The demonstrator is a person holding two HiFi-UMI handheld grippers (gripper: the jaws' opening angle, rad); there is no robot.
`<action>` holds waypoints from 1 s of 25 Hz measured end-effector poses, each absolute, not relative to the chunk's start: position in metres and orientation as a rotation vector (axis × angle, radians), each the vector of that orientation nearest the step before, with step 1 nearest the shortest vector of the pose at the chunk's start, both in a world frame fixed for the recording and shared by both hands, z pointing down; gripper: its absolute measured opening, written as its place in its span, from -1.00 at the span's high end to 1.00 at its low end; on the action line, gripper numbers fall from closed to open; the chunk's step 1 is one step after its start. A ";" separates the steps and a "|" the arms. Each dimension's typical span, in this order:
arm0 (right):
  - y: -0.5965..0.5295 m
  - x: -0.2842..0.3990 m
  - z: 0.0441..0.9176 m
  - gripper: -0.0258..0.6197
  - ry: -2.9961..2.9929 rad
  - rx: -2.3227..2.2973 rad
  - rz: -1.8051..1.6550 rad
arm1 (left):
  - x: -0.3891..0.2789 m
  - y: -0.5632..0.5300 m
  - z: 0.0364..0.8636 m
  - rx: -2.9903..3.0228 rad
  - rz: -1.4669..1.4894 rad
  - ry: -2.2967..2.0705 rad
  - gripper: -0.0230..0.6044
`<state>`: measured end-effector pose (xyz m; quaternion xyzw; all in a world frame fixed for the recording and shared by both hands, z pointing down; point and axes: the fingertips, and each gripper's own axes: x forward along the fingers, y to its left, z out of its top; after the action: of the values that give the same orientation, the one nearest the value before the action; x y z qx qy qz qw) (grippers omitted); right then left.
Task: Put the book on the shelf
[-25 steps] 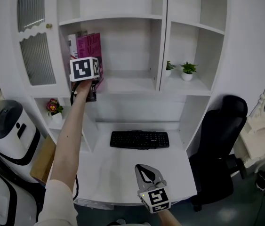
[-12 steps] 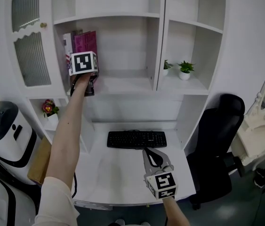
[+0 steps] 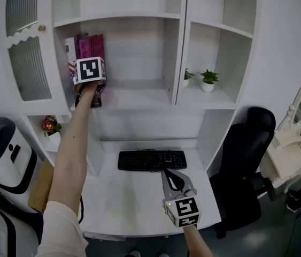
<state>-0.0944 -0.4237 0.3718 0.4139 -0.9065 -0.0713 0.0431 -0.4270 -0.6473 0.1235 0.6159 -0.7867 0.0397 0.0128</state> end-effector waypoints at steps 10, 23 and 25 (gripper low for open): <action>-0.440 -0.091 0.384 0.92 -2.742 1.302 -0.165 | -0.434 -0.673 0.123 1.932 0.130 -2.455 0.44; -0.464 -0.078 0.399 0.92 -2.691 1.374 -0.092 | -0.441 -0.697 0.127 1.898 0.106 -2.449 0.43; -0.461 -0.080 0.400 0.92 -2.693 1.368 -0.092 | -0.441 -0.697 0.124 1.910 0.101 -2.455 0.43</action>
<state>-0.0800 -0.4612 0.3999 0.4519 -0.8895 -0.0303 0.0599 -0.4406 -0.6974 0.1236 0.6137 -0.7888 0.0325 0.0146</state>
